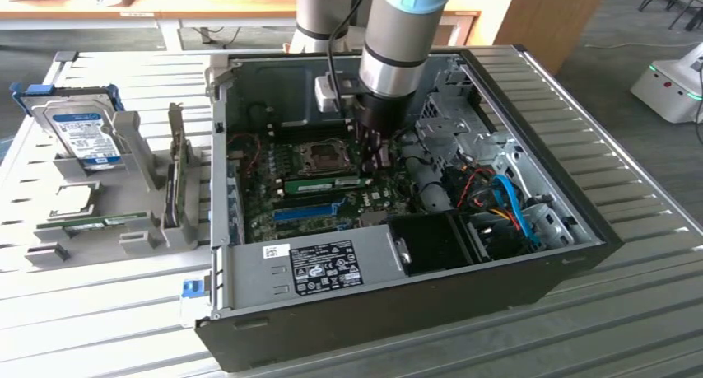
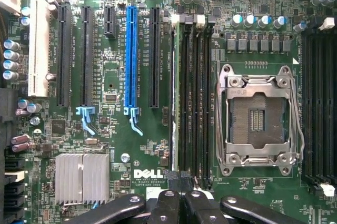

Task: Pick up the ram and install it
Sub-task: 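Press down the ram until it locks into place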

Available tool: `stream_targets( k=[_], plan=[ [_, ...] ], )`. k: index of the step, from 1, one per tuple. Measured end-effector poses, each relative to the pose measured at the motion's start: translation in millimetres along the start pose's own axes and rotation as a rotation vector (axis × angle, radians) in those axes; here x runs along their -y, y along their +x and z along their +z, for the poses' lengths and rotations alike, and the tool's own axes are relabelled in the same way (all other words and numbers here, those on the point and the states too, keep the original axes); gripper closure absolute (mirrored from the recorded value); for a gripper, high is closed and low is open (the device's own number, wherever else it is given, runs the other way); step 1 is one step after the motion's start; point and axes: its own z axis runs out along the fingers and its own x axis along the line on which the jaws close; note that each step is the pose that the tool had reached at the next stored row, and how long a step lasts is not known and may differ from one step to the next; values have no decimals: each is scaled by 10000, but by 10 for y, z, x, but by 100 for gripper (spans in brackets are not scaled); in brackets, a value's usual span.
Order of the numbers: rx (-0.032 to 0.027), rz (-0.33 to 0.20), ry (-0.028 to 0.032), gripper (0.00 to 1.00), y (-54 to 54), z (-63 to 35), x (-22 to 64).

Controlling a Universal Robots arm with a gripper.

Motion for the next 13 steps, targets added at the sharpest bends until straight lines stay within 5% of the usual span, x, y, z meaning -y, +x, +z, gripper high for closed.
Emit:
stream_targets(
  k=[13],
  plan=[
    [-15, -1, -34, 90, -2, -129, -3]
  ],
)
